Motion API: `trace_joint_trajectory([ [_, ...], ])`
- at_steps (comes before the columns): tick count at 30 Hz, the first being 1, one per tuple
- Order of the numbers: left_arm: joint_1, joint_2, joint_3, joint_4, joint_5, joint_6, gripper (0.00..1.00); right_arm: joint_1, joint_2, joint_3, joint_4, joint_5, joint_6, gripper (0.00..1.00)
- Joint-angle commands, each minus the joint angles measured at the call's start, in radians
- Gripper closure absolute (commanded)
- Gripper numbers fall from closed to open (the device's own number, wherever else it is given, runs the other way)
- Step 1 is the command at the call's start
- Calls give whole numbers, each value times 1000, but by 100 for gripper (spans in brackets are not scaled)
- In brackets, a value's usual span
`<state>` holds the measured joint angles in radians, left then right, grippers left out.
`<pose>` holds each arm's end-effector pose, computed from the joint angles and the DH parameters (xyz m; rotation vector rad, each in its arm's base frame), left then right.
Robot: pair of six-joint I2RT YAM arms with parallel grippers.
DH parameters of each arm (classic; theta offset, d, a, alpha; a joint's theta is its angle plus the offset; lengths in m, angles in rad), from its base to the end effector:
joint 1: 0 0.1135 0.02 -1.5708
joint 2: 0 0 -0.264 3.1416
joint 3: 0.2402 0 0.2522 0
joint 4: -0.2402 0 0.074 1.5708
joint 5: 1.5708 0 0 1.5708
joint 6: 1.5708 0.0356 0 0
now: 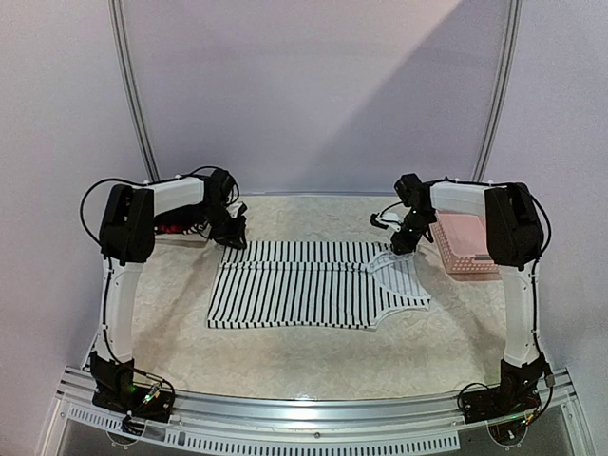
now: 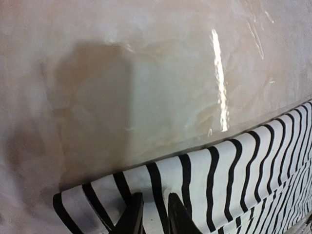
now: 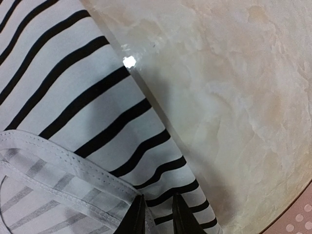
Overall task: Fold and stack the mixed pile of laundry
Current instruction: Adjust the 1/3-folded tank top at the center of the board.
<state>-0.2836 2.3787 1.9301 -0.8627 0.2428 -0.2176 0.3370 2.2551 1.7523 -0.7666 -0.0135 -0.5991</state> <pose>0.4636 -0.1440 0.1388 0.1428 2.9156 -0.4394 0.4368 0.1535 0.1479 -1.2842 2.5340 -0.0374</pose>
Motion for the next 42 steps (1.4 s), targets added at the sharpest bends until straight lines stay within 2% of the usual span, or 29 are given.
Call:
trace_joint_trajectory([
  [1,9,41,72,-44,-24,0,78,8,64,61,-73,-27,35,80],
  [5,-18,-106,53,-30,-2,21,69,-1,-49,58,-72,-15,37,68],
  [8,-72,-295,-35,-16,-42,112,63,-3,-166,31,-78,-58,52,61],
  [11,-117,-506,-227,55,-97,223,59,-2,-318,-71,-73,-183,59,55],
  [15,-159,-746,-494,99,-172,461,57,34,-465,-254,-95,-363,-14,51],
  [19,-211,-962,-719,87,-179,671,56,168,-548,-430,-109,-386,-117,51],
  [23,-251,-1092,-849,24,-184,773,56,316,-567,-547,-67,-305,-157,51],
  [27,-298,-1124,-950,-6,-221,844,53,378,-550,-564,-45,-285,-154,52],
  [31,-336,-1093,-1009,11,-272,873,51,401,-528,-548,-40,-283,-145,52],
  [42,-364,-882,-989,46,-291,878,53,408,-508,-554,-24,-258,-135,52],
])
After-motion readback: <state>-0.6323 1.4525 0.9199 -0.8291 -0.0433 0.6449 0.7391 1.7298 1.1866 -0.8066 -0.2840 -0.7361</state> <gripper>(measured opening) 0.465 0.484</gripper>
